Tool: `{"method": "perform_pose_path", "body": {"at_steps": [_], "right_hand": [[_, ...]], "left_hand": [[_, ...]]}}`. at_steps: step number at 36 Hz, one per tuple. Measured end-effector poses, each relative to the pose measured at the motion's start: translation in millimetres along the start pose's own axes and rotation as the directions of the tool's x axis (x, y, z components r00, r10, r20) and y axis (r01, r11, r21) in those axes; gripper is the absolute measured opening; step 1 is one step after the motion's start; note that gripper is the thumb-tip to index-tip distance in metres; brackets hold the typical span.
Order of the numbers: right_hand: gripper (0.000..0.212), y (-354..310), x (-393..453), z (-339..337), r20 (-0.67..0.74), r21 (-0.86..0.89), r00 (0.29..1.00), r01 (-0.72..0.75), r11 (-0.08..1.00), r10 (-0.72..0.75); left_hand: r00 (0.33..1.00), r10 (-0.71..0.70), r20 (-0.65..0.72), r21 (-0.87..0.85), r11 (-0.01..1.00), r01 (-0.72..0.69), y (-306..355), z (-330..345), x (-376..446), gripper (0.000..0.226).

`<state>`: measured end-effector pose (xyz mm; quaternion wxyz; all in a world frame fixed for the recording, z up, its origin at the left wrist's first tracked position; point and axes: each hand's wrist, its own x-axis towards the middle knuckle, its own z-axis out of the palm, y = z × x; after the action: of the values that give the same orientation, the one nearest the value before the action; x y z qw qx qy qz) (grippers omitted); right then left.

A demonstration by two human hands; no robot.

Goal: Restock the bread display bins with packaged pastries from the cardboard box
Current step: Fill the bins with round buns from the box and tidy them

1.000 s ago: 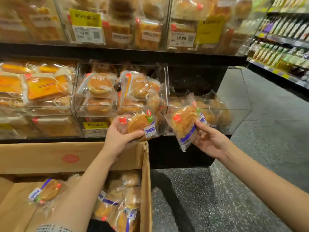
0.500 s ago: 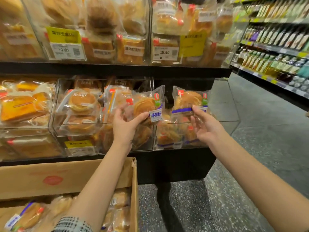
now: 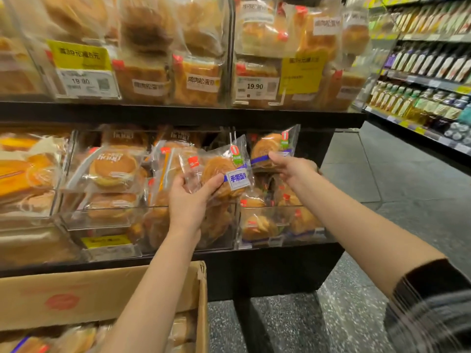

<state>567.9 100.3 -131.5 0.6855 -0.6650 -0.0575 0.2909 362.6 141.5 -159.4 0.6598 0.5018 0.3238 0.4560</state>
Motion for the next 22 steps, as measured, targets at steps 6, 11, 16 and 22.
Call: {"method": "perform_pose_path", "body": {"at_steps": [6,11,16,22], "right_hand": [[0.066,21,18,35,-0.057,-0.235,0.998,0.007,0.972,-0.021],[0.032,24,39,39,-0.077,-0.759,0.969,0.096,0.644,-0.236],[0.029,26,45,38,0.032,-0.925,0.937,0.160,0.346,-0.347],[0.035,28,47,32,0.153,-0.974,0.898,0.207,0.089,-0.412]], "left_hand": [[0.999,0.016,-0.040,0.019,1.000,-0.016,-4,3,1,0.062],[0.998,0.039,-0.052,0.048,0.998,-0.036,-4,5,2,0.058],[0.997,0.055,-0.051,0.074,0.996,-0.051,-4,4,2,0.067],[0.999,0.041,-0.001,0.054,0.998,-0.041,-2,3,-2,0.073]]}}
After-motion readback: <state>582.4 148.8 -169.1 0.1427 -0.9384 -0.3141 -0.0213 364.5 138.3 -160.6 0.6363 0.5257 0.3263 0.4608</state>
